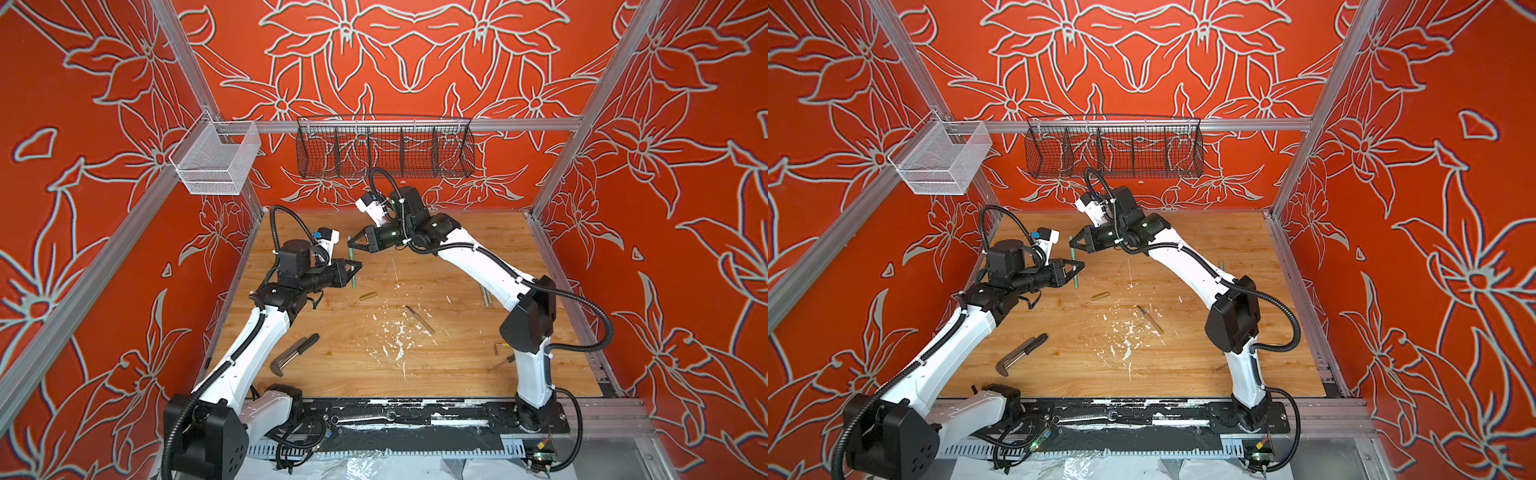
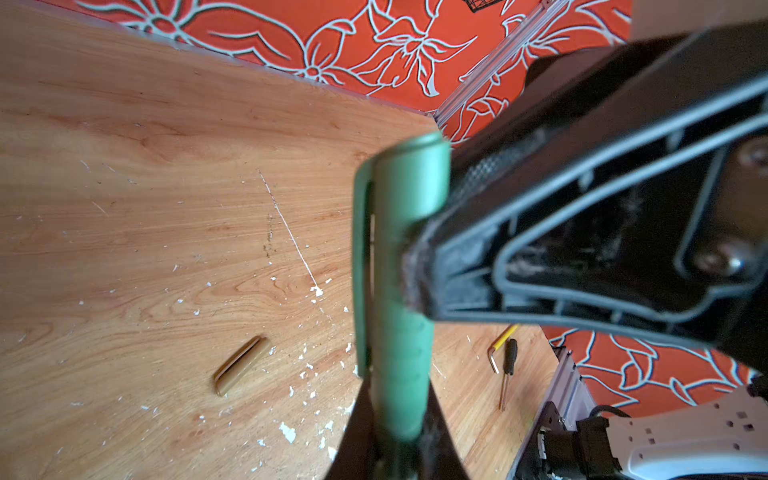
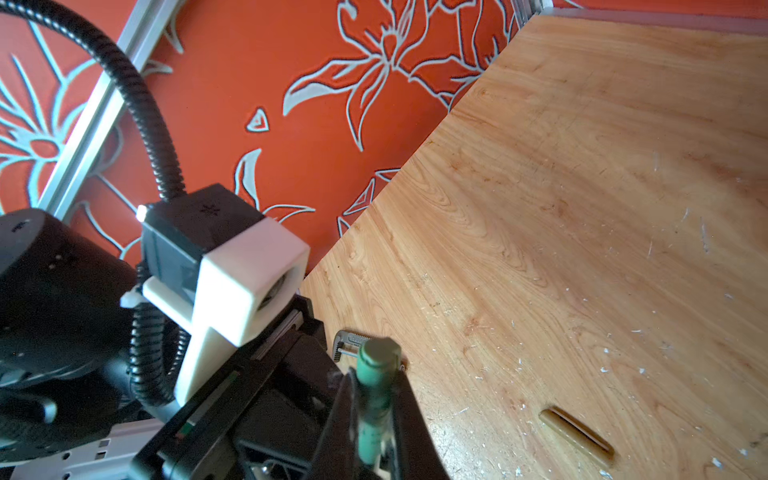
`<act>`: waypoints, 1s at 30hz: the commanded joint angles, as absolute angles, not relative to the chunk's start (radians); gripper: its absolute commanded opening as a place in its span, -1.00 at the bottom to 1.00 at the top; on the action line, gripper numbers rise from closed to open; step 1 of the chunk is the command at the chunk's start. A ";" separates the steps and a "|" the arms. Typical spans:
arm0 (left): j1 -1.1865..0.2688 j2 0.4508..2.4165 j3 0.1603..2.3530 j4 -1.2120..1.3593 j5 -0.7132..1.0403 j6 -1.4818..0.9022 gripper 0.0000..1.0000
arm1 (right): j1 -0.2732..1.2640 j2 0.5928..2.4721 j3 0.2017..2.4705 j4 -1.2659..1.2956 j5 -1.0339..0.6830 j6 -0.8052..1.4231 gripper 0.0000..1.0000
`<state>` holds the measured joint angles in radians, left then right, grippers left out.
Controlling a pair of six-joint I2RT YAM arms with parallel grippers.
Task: Insert the pens into the pen caps
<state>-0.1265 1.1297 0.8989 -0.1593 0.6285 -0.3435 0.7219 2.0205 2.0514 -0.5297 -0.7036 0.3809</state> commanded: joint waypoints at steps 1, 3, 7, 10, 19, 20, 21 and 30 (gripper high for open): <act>-0.065 1.152 1.049 0.139 0.612 -0.328 -1.00 | 0.770 2.079 1.993 -0.998 -0.822 0.231 -1.00; -0.058 1.182 1.087 0.150 0.631 -0.330 -1.00 | 0.773 2.080 1.984 -1.043 -0.823 0.191 -1.00; -0.047 1.232 1.144 0.173 0.654 -0.331 -1.00 | 0.779 2.063 1.936 -1.083 -0.830 0.157 -1.00; -0.040 1.259 1.172 0.177 0.667 -0.330 -1.00 | 0.782 2.040 1.889 -1.089 -0.834 0.143 -1.00; -0.037 1.278 1.149 0.170 0.732 -0.365 -1.00 | 0.758 2.016 1.890 -1.069 -0.802 0.209 -1.00; -0.036 1.274 1.134 0.174 0.740 -0.373 -1.00 | 0.752 2.021 1.908 -1.035 -0.802 0.225 -1.00; -0.037 1.268 1.118 0.175 0.746 -0.381 -1.00 | 0.745 2.026 1.922 -1.021 -0.804 0.242 -1.00; -0.036 1.187 0.996 0.130 0.806 -0.406 -1.00 | 0.707 2.049 2.015 -0.925 -0.809 0.333 -1.00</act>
<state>-0.0338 1.2110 1.0286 0.0925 0.7704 -0.3946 0.7311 2.0609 1.9625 -0.8997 -0.7773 0.3050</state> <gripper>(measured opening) 0.108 0.048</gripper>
